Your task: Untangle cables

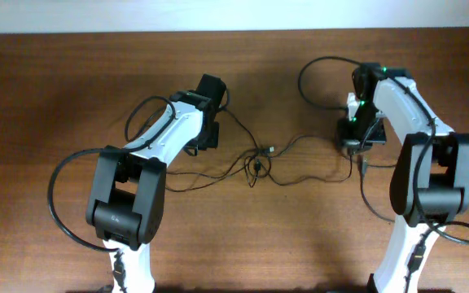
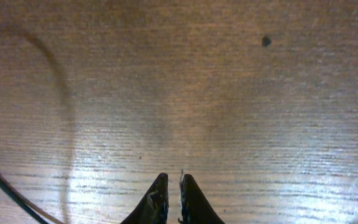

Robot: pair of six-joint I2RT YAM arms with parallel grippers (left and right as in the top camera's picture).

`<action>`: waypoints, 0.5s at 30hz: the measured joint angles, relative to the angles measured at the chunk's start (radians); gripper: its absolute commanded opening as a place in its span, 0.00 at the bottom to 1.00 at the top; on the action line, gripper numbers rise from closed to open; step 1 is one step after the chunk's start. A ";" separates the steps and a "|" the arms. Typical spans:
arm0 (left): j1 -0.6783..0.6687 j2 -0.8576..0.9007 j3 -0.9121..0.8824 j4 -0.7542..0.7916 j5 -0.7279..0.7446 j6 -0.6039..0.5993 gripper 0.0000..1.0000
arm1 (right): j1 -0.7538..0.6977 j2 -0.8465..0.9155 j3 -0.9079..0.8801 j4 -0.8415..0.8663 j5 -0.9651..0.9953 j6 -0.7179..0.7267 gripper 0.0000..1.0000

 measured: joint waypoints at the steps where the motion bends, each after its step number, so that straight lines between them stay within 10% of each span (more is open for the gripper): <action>1: 0.000 0.000 0.000 -0.001 0.000 0.000 0.10 | 0.000 -0.002 0.043 -0.018 -0.004 0.000 0.04; 15: 0.000 0.000 0.000 0.002 0.000 0.000 0.00 | 0.080 -0.024 0.086 -0.051 -0.422 0.000 0.04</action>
